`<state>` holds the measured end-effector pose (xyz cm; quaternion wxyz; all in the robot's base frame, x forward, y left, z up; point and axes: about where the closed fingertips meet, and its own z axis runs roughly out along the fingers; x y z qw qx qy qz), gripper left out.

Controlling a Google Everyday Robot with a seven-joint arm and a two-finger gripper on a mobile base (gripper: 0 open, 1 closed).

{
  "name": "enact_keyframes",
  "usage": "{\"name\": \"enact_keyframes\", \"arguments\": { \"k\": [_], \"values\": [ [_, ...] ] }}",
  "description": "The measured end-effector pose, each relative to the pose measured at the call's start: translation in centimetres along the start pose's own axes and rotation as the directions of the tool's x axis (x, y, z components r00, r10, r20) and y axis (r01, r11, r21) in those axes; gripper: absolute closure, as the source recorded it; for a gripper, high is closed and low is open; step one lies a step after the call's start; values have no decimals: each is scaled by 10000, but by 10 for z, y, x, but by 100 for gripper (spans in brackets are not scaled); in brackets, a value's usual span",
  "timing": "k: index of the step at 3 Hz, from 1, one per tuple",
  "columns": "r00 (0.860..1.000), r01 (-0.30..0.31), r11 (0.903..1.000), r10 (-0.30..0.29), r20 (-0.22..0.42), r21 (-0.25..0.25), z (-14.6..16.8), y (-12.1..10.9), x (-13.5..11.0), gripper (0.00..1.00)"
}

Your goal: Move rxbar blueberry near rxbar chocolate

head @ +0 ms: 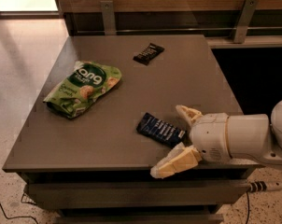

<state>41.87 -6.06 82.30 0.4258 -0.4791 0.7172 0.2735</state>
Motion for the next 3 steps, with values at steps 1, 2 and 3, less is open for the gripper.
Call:
{"name": "enact_keyframes", "arguments": {
  "k": [1,2,3],
  "values": [
    [9995,-268,9996,267,161,48,16,-6,3,0],
    [9976,-626,9979,620,317,161,30,-18,8,3],
    [9974,-670,9976,664,272,196,32,-20,9,25]
  ]
}}
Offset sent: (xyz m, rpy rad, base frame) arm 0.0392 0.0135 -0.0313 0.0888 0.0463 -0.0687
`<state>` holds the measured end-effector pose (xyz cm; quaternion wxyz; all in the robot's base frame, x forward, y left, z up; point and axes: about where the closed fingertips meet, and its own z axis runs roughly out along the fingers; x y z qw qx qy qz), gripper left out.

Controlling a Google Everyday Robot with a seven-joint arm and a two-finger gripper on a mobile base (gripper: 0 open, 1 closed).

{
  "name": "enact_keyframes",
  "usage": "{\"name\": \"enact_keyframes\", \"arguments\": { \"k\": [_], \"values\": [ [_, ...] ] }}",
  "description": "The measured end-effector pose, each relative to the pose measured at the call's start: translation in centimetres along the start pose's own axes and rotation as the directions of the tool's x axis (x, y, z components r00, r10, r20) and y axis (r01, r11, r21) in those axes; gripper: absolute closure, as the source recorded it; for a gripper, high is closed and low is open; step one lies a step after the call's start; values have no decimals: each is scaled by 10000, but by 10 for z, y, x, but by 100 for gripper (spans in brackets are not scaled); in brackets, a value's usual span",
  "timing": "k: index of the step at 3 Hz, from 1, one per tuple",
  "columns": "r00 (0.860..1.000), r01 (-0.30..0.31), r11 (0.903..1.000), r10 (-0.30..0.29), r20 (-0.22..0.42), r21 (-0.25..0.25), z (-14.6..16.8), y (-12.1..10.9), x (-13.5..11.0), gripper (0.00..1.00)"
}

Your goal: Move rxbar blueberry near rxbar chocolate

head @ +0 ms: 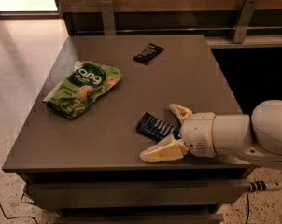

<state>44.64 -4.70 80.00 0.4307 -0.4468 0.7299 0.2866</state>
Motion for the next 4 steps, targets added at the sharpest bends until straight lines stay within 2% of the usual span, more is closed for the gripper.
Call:
{"name": "enact_keyframes", "arguments": {
  "k": [1,3,4],
  "values": [
    [10000,3,10000,-3,-1,-1,-2,0,-4,57],
    [10000,5,10000,-5,-1,-1,-4,0,-8,100],
    [10000,7,10000,-7,-2,-1,-4,1,-8,100]
  ]
}}
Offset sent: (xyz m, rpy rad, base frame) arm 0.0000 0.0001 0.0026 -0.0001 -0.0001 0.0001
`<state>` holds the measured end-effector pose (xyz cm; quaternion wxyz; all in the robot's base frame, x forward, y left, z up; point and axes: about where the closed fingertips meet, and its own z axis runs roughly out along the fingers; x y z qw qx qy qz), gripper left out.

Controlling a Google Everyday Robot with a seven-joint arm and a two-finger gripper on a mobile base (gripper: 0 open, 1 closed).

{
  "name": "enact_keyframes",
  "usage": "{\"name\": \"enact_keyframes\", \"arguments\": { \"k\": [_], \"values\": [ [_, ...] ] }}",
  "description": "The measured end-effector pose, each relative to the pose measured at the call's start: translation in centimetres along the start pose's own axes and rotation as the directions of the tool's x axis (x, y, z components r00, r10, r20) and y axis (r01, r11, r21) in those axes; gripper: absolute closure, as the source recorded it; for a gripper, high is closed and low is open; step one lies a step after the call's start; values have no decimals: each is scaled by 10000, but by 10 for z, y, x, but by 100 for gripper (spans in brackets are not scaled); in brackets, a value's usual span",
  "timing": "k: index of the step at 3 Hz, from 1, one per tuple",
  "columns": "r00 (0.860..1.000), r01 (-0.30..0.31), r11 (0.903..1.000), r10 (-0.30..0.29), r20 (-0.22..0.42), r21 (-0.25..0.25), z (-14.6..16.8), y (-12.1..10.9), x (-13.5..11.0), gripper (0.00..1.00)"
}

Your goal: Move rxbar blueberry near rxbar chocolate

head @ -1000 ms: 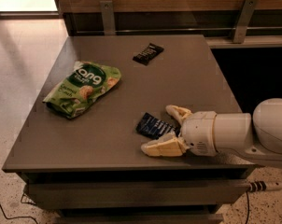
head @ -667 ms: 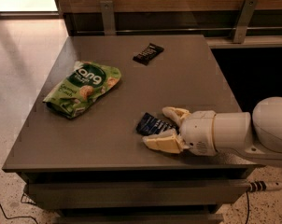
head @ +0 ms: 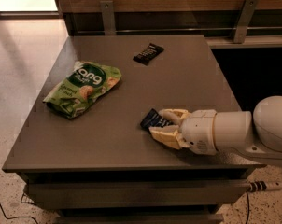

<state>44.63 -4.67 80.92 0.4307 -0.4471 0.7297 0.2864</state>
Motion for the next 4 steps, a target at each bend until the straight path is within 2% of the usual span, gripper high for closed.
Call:
{"name": "enact_keyframes", "arguments": {
  "k": [1,2,3,4],
  "values": [
    [9997,176,9998,-175,-147,42,-5,-5,-10,100],
    [9966,648,9979,-643,-511,80,-17,-26,-42,100],
    [9903,1150,9933,-1137,-801,115,-23,-65,-82,100],
    [9812,1758,9837,-1721,-872,369,-19,-115,-126,100]
  ]
}}
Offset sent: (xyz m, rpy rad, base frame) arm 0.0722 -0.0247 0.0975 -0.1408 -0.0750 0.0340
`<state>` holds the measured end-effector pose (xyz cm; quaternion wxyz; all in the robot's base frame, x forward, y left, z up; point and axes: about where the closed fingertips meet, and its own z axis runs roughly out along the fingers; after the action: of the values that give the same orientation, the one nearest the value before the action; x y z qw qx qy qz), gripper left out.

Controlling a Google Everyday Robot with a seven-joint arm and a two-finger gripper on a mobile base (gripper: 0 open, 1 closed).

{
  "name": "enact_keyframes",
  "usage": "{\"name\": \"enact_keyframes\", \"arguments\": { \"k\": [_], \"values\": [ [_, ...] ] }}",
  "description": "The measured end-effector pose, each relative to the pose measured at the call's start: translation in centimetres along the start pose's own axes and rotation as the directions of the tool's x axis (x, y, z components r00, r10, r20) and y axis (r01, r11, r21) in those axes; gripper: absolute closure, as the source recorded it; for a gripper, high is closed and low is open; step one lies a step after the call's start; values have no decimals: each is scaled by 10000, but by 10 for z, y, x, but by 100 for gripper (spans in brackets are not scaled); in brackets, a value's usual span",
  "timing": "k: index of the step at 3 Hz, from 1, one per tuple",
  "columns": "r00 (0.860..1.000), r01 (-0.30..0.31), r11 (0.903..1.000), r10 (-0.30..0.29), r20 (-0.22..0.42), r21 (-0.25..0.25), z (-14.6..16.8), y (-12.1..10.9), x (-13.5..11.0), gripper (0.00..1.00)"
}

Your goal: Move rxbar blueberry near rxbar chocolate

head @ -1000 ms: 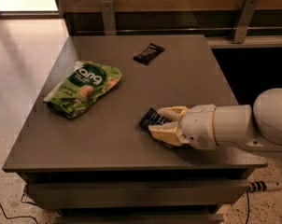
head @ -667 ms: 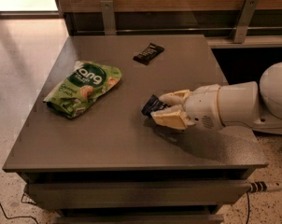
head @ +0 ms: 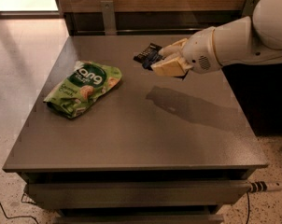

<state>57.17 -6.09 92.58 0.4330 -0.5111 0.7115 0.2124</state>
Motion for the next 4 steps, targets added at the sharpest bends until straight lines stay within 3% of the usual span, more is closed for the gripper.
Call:
{"name": "enact_keyframes", "arguments": {
  "k": [1,2,3,4],
  "values": [
    [9991,403,9981,-408,100,462,10,-55,-26,100],
    [9989,250,9941,-290,367,1054,29,-120,-31,100],
    [9983,-184,9916,111,573,1283,40,-155,-17,100],
    [9904,-1236,9766,1102,838,1761,44,-201,29,100]
  ]
}}
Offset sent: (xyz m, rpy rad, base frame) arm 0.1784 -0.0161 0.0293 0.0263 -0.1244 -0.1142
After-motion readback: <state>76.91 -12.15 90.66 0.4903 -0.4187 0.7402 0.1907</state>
